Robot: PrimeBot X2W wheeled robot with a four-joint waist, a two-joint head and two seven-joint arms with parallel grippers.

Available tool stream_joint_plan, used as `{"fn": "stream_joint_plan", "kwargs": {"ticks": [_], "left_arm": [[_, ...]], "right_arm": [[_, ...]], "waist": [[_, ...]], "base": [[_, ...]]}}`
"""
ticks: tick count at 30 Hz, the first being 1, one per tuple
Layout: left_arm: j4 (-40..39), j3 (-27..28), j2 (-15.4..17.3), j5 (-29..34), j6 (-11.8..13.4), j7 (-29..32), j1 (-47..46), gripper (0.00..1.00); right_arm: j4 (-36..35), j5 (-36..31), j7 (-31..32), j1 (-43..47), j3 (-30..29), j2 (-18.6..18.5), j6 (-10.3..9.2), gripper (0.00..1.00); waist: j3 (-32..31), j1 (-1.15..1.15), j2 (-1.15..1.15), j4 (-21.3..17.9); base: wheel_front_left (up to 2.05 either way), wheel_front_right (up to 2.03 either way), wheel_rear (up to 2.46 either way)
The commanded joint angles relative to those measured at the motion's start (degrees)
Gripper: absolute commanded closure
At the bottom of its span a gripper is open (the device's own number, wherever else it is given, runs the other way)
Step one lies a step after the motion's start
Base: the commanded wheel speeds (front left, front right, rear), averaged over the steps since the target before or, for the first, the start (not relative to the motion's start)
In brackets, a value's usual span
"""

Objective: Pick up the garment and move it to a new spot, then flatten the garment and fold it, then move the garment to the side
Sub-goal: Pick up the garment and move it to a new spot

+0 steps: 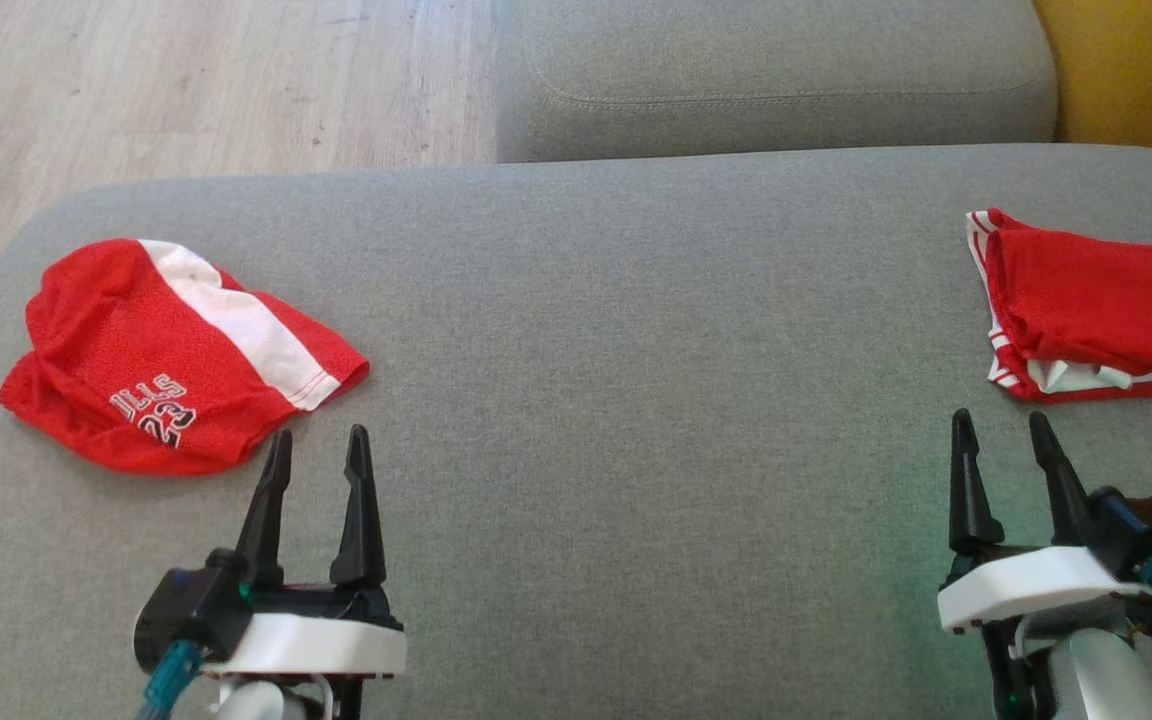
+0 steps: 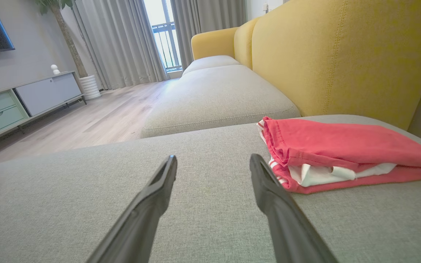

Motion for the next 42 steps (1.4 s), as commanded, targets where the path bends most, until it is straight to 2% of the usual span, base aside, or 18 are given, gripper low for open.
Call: {"fn": "stream_joint_plan", "kwargs": {"ticks": [1,9,13,30,35,42], "left_arm": [[-2.0,1.4,0.3,0.3,0.4,-0.3,-1.1,0.0],[-1.7,1.2,0.3,0.2,0.5,-0.3,-1.2,0.0],[-1.1,1.6,0.3,0.3,0.8,-0.3,-1.4,0.0],[0.0,6.1,0.3,2.5,1.4,-0.3,0.0,0.0],[-0.1,7.3,0.3,3.0,1.0,-0.3,1.1,0.0],[-0.5,7.9,0.3,3.1,0.9,-0.3,1.3,0.0]], "right_arm": [[-2.2,-0.1,-0.8,-1.2,1.5,-0.2,0.37,0.0],[-2.9,0.0,-0.8,-0.9,1.5,-0.2,0.37,0.0],[-4.2,0.3,-0.8,-0.8,3.7,-0.2,0.37,0.0],[-4.7,5.3,-0.8,-0.1,15.7,-0.2,0.37,0.0],[-4.4,6.4,-0.8,0.4,16.4,-0.2,0.37,0.0],[-4.5,6.6,-0.8,0.9,16.6,-0.2,0.37,0.0]], "waist": [[0.0,0.0,0.0,0.1],[0.1,0.0,0.0,0.3],[0.3,0.0,0.0,1.2],[-2.3,0.0,0.0,14.6],[-2.9,0.0,0.0,16.3],[-2.8,0.0,0.0,16.5]], "base": [[0.0,0.0,0.0],[0.0,0.0,0.0],[0.0,0.0,0.0],[0.0,0.0,0.0],[0.0,0.0,0.0],[0.0,0.0,0.0]]}}
